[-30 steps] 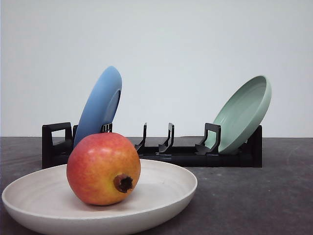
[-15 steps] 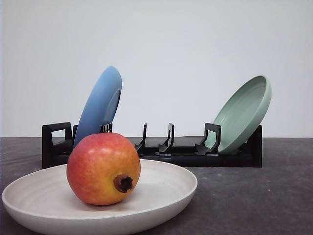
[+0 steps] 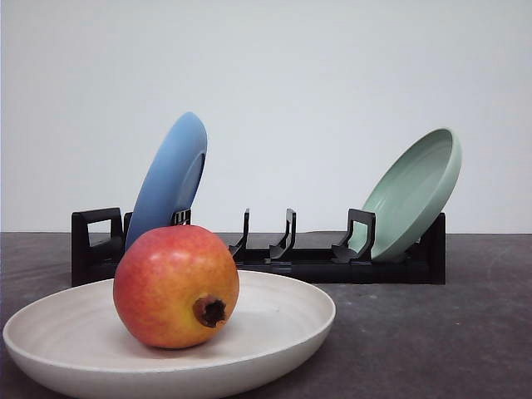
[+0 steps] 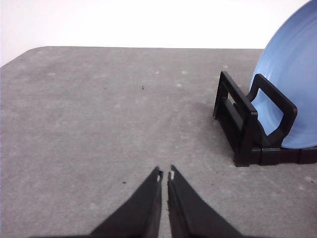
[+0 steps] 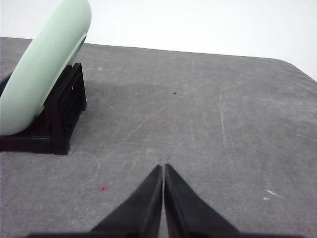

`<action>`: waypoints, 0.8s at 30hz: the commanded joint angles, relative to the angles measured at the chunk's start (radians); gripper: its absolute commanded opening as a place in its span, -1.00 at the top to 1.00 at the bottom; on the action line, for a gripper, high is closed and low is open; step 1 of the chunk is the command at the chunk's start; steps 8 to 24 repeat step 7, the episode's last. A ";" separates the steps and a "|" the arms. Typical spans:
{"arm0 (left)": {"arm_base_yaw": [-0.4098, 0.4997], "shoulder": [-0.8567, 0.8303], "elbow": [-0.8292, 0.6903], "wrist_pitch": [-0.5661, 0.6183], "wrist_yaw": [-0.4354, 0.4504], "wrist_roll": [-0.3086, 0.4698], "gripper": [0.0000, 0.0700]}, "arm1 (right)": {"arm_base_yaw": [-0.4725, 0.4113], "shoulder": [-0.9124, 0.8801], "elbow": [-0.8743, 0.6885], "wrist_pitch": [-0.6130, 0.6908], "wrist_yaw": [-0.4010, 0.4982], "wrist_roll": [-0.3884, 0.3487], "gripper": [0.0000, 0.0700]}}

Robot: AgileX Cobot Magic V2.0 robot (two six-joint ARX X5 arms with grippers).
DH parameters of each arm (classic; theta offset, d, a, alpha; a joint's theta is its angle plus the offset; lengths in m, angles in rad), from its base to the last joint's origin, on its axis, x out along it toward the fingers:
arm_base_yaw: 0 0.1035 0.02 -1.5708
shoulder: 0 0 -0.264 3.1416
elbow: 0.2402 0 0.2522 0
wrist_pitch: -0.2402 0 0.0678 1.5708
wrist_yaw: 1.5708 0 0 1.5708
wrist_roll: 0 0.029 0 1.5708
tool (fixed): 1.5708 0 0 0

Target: Place pomegranate in white plate

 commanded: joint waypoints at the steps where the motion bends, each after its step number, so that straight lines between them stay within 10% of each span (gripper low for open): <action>1: 0.000 -0.002 -0.012 0.001 0.001 0.008 1.00 | -0.002 -0.002 -0.004 0.008 0.000 0.011 1.00; 24: 0.000 -0.002 -0.012 0.001 0.001 0.008 1.00 | -0.002 -0.002 -0.004 0.008 0.000 0.011 1.00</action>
